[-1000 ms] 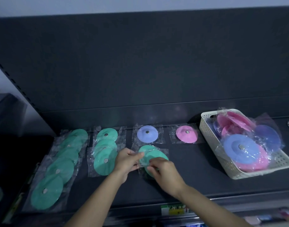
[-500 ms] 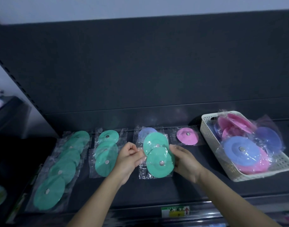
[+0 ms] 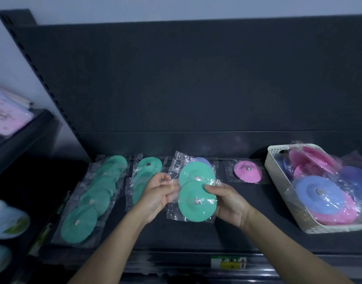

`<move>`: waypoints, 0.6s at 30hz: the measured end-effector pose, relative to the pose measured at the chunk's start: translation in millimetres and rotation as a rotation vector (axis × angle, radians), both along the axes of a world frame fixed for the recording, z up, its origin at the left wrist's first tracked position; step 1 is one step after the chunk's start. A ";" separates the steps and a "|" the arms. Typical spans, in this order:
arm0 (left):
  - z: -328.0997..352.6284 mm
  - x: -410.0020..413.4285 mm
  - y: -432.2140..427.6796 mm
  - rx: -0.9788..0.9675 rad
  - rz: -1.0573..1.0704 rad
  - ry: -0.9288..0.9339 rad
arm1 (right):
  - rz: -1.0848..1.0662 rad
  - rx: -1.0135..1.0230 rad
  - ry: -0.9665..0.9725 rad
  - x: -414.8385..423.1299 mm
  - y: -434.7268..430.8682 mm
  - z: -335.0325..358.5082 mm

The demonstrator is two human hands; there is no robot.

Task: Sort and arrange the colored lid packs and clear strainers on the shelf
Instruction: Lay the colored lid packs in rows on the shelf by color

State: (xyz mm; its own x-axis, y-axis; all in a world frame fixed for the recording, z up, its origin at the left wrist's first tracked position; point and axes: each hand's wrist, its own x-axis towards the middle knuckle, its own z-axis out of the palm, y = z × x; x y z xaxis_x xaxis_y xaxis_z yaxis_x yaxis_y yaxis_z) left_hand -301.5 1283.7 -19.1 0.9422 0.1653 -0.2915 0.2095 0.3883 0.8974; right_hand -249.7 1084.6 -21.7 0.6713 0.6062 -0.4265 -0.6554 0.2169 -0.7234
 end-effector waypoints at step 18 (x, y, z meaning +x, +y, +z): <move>-11.3 -50.8 50.7 0.493 0.129 0.166 | -0.078 -0.440 -0.217 -23.0 66.8 -11.6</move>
